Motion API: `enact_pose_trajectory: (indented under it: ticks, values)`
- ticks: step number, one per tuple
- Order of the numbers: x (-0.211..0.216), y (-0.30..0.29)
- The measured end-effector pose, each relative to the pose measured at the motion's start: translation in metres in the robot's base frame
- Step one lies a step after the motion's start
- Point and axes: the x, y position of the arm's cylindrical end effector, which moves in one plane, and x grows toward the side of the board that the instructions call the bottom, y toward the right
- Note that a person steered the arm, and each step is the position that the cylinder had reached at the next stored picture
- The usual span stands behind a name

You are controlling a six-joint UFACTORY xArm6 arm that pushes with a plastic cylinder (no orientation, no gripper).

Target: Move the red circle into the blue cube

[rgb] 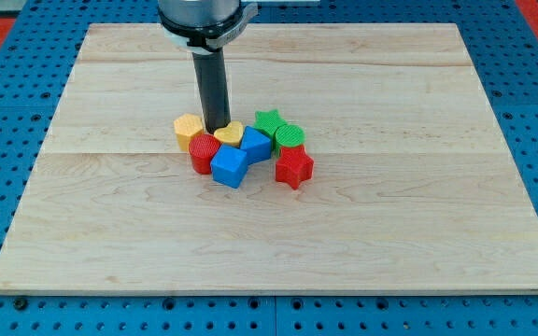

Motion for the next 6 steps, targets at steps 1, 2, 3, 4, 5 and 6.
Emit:
enact_pose_trajectory:
  ticks: [1, 2, 3, 4, 5, 6]
  values:
    - [-0.043, 0.006]
    - [-0.059, -0.067]
    - [-0.031, -0.113]
    - [0.009, -0.064]
    - [0.042, -0.053]
    - [0.052, -0.031]
